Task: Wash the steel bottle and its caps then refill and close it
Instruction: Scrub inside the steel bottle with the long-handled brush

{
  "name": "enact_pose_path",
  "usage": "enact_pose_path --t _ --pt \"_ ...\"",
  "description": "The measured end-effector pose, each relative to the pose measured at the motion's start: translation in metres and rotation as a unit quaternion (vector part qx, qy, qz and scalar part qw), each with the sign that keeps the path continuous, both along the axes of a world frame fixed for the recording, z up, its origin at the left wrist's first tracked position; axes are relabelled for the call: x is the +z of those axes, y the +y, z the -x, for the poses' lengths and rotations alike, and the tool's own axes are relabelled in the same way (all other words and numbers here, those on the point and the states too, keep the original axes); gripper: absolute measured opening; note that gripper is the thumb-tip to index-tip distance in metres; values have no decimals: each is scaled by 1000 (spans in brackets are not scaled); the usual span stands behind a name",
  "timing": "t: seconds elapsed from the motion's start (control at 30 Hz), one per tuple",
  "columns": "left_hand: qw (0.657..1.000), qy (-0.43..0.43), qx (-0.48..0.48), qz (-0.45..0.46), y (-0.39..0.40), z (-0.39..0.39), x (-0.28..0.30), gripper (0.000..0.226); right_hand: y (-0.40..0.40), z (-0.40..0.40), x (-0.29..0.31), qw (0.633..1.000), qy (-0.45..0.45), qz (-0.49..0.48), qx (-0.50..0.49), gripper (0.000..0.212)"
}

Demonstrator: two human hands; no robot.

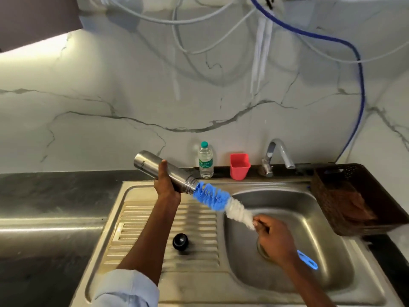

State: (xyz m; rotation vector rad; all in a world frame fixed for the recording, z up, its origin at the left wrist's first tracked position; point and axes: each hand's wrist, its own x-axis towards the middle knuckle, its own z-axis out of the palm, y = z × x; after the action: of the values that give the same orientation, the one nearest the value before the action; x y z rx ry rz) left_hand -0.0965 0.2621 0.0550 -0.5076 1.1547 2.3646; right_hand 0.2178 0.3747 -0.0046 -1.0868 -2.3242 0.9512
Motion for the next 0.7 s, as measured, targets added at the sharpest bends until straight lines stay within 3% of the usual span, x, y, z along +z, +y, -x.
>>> enact_pose_path --t 0.3,0.47,0.6,0.63,0.7 --pt "997 39 -54 28 59 -70 2 63 34 -15 16 998 -45 -50 19 10" --pt "994 37 -97 43 91 -124 -4 59 32 7 35 999 -22 41 26 12" --pt "993 37 -103 38 105 -155 -18 88 38 3 38 991 20 119 53 8" --pt "995 38 -89 35 105 -158 -19 93 41 -6 34 992 16 106 64 3" --pt "998 31 -50 31 103 -156 -21 94 46 -29 25 996 -57 -2 67 15"
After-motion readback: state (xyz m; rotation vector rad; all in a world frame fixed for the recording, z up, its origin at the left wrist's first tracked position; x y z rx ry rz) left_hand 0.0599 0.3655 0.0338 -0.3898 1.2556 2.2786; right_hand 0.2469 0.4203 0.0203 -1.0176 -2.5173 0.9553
